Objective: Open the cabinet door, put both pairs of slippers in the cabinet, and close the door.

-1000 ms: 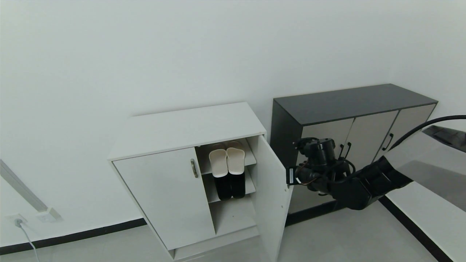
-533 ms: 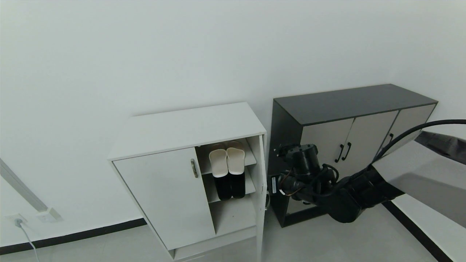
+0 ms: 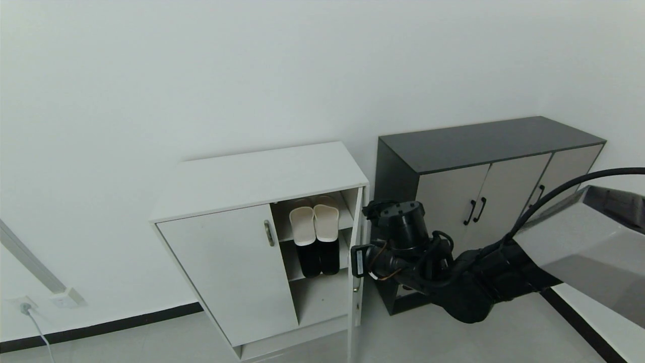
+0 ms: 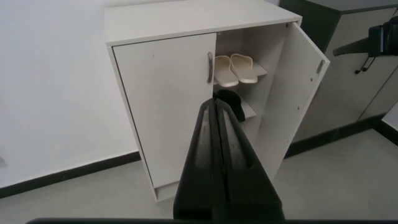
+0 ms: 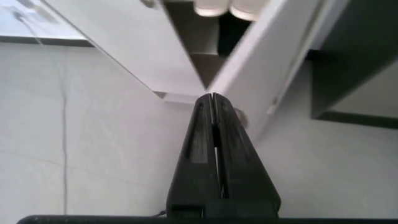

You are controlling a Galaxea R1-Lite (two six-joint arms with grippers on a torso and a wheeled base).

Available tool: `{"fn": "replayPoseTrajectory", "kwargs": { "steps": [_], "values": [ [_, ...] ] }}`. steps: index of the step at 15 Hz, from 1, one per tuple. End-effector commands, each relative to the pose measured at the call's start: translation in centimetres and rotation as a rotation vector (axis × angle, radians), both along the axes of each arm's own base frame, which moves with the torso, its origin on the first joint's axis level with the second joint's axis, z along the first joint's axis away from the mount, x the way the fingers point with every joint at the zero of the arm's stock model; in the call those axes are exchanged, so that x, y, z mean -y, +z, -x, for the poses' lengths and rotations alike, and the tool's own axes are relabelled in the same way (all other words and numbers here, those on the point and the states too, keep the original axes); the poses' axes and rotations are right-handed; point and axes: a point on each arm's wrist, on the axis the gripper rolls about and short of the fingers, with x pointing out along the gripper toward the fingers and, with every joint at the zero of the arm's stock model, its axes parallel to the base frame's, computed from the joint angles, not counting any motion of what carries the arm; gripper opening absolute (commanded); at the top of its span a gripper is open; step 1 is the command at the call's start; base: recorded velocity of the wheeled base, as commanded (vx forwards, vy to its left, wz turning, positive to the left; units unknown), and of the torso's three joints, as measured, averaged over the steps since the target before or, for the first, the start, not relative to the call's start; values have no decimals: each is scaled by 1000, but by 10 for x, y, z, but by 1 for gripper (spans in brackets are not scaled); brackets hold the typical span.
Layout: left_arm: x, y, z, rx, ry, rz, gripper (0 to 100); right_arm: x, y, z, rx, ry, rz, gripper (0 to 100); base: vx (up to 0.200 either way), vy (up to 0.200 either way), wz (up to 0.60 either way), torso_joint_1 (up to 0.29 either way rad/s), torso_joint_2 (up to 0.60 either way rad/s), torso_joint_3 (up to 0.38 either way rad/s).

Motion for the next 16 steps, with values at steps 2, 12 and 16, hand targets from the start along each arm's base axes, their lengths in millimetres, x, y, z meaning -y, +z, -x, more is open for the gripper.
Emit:
{"fn": "replayPoseTrajectory", "kwargs": {
  "steps": [2,12,16],
  "values": [
    [0,0,0,-1,1,0,0,3,23,14,18,37,-60,0,0,0,0,0,0,0],
    [0,0,0,-1,1,0,0,43,34,26,51,21,11,0,0,0,120,1,0,0],
    [0,0,0,-1,1,0,0,49,26,24,32,43,32,0,0,0,450,3,4,9]
  ]
}}
